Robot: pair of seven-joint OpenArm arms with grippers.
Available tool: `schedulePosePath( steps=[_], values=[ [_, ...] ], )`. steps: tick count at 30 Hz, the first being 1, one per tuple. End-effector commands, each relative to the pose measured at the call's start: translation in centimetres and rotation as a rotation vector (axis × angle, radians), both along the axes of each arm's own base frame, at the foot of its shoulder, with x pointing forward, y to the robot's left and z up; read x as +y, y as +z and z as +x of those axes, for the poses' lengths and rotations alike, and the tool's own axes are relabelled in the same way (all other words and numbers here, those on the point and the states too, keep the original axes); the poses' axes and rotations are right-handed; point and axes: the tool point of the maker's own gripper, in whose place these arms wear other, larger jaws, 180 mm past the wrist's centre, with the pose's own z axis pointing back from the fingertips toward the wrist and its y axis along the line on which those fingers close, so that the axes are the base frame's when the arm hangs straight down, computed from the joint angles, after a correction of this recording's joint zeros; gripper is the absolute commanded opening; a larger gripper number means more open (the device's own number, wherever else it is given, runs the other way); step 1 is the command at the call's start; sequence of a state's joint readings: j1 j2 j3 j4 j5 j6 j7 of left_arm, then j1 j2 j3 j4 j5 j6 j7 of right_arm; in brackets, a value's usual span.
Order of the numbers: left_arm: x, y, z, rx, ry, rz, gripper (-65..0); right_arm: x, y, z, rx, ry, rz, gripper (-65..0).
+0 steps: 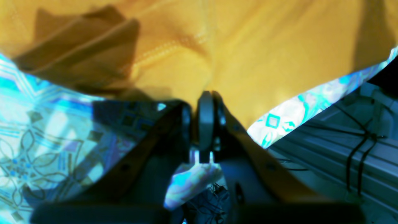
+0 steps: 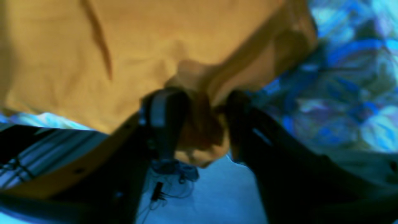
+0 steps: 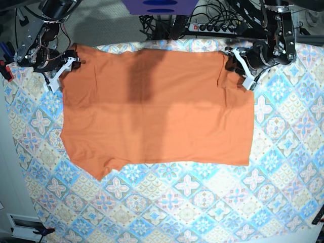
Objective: Fold the T-shirt properly
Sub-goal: 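Close both grippers on the shirt's shoulder edges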
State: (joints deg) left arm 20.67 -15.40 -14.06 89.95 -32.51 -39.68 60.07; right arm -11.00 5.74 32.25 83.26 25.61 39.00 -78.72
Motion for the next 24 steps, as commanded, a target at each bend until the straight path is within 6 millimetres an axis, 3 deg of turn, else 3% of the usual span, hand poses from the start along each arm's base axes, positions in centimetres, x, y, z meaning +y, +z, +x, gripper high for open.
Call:
schedulePosePath(
  steps=[1, 8, 13, 19, 24],
  values=[
    [0.3, 0.7, 0.6, -0.028, -0.004, 0.001, -61.9, 2.8, -0.6, -0.6, 0.012, 0.026, 0.081, -45.0],
    [0.3, 0.7, 0.6, -0.028, -0.004, 0.001, -61.9, 2.7, -0.5, -0.6, 0.010, 0.023, 0.077, -65.0],
    [0.3, 0.6, 0.5, -0.024, -0.004, 0.001, -61.9, -0.8, 2.2, 0.7, -0.088, -0.040, -0.020, -64.2],
    [0.3, 0.6, 0.4, -0.022, -0.004, 0.001, -61.9, -4.3, 8.0, 2.6, -0.251, -0.058, -0.195, -64.2],
    [0.3, 0.6, 0.4, -0.022, -0.004, 0.001, -62.0, -4.5, 8.5, 2.7, -0.261, -0.059, -0.211, -64.2]
  ],
)
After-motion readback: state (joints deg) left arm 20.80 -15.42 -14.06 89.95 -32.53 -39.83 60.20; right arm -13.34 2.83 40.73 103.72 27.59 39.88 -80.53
